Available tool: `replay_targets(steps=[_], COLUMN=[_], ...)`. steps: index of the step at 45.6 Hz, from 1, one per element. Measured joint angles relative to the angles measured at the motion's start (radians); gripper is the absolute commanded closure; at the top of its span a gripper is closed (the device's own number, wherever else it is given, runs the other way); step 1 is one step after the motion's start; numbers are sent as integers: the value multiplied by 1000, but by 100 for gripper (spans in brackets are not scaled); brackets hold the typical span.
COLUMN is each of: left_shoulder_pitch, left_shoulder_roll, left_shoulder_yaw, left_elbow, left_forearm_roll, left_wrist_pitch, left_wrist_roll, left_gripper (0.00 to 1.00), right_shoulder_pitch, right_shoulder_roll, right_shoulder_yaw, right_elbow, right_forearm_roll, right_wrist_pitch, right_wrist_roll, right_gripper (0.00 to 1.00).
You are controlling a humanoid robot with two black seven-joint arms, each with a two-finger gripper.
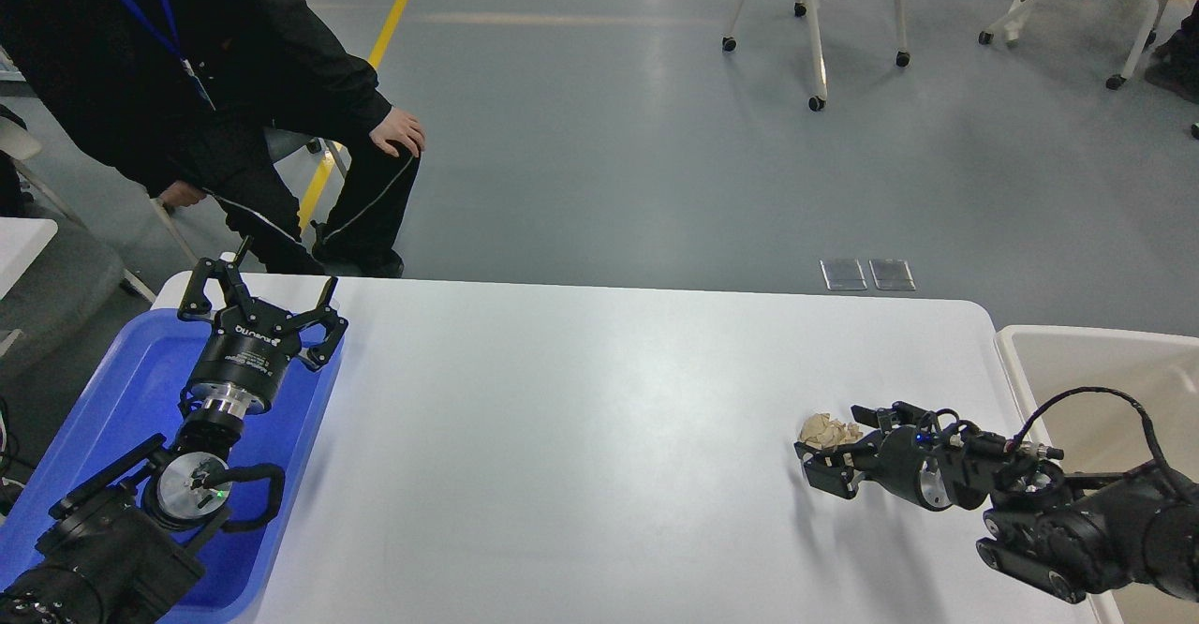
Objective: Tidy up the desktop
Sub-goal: 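Close the right gripper around the crumpled paper ball, then lift the paper ball with the right gripper and carry it upward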
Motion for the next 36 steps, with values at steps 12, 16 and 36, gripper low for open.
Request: replay_targets(steps=[12,16,36], left_shoulder_pitch=[0,0,0], left_shoulder_roll=[0,0,0], left_shoulder_yaw=[0,0,0], left_elbow=[0,0,0], left_forearm_roll=[0,0,0], left_wrist_pitch=[0,0,0], left_wrist_roll=[0,0,0], left_gripper=[0,0,0], right_shoulder_pitch=[-22,-23,-29], right_shoulder_roll=[5,6,9], right_shoulder_yaw=[-10,-6,1], right_elbow=[-15,-25,-64], right_forearm_roll=[3,3,17], right_wrist_pitch=[-8,-10,-30], right_wrist_roll=[-1,-1,-1], right_gripper=[1,1,42])
